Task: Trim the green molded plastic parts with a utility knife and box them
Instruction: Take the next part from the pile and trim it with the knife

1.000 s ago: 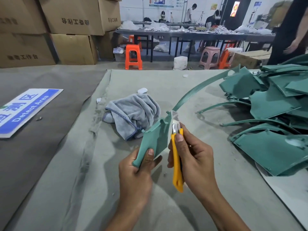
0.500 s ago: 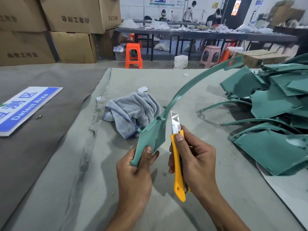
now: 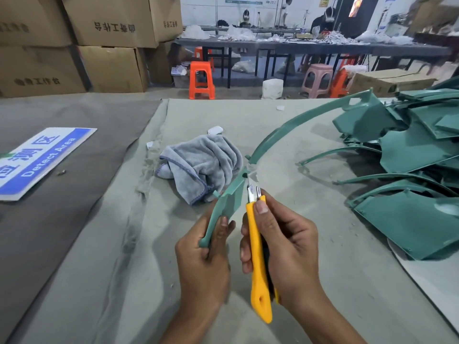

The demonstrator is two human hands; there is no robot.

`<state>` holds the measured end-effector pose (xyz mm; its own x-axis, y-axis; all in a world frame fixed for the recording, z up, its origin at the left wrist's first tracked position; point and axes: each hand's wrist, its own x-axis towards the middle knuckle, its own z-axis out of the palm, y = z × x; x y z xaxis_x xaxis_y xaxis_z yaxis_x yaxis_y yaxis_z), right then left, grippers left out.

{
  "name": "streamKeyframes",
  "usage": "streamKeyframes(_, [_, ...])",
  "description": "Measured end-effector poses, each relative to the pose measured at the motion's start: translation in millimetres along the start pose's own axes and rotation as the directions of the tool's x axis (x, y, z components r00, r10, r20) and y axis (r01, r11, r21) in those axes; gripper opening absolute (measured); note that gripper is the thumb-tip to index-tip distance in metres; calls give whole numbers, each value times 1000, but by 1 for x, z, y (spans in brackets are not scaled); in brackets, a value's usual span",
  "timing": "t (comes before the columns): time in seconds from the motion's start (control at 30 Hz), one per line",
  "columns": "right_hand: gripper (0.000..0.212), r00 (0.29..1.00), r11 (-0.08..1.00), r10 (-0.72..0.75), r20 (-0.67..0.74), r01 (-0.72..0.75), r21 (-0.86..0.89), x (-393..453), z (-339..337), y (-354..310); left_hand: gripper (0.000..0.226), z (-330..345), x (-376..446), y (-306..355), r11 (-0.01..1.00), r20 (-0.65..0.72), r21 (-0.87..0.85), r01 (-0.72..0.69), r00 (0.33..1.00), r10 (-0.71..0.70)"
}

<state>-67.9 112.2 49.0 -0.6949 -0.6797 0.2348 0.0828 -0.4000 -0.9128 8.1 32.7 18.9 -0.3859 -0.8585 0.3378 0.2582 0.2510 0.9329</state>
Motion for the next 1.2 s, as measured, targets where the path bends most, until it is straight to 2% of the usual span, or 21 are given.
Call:
streamKeyframes(0.07, [25, 1000, 1000, -2, -13, 1, -22, 1, -1, 2, 26, 0, 1, 0, 1000, -42, -19, 12, 999, -13])
streamKeyframes(0.2, [24, 995, 994, 1, -95, -11, -108, 6, -4, 8, 18, 2, 2, 3, 982, -67, -167, 86, 993, -98])
streamKeyframes(0.27, [23, 990, 990, -74, -117, 59, -130, 4, -3, 9, 18, 1, 2, 2, 981, -66, -175, 81, 993, -94])
streamKeyframes(0.33, [27, 986, 978, -150, -67, 139, -154, 1, -4, 9, 17, 3, 1, 1, 982, -47, -172, 80, 995, -89])
streamKeyframes(0.4, [29, 988, 974, -146, -50, 135, -184, 2, -5, 11, 18, 3, 0, -1, 985, -39, -160, 71, 996, -78])
streamKeyframes(0.5, [24, 980, 961, -148, -131, 111, -252, 9, -15, 18, 20, 3, 2, 0, 981, -57, -184, 67, 995, -79])
streamKeyframes(0.57, [26, 950, 899, -294, -106, 237, -367, 12, -23, 17, 16, 3, 2, 0, 981, -50, -186, 54, 997, -65])
streamKeyframes(0.63, [30, 890, 779, -457, 4, 402, -480, 15, -31, 12, 19, 4, 1, 1, 983, -28, -173, 56, 998, -62])
streamKeyframes(0.7, [34, 835, 665, -540, 110, 503, -552, 18, -37, 11, 23, 4, 0, 1, 989, -2, -137, 47, 999, -48])
streamKeyframes(0.77, [32, 805, 599, -572, 158, 541, -590, 22, -42, 12, 23, 3, -1, 1, 995, 26, -99, 34, 999, -31])
streamKeyframes(0.93, [29, 749, 529, -630, 203, 606, -594, 23, -48, 13, 28, 4, -5, 2, 995, 65, -96, 27, 998, -20])
streamKeyframes(1.03, [24, 731, 482, -646, 220, 614, -625, 26, -50, 11, 29, 4, -4, 3, 995, 61, -100, 24, 998, -18])
streamKeyframes(1.13, [21, 693, 368, -682, 234, 601, -709, 27, -51, 10, 31, 3, -3, 3, 995, 52, -93, 19, 999, -14])
streamKeyframes(1.2, [22, 681, 354, -692, 239, 609, -710, 27, -51, 10, 30, 3, -3, 4, 993, 46, -115, 30, 999, -25])
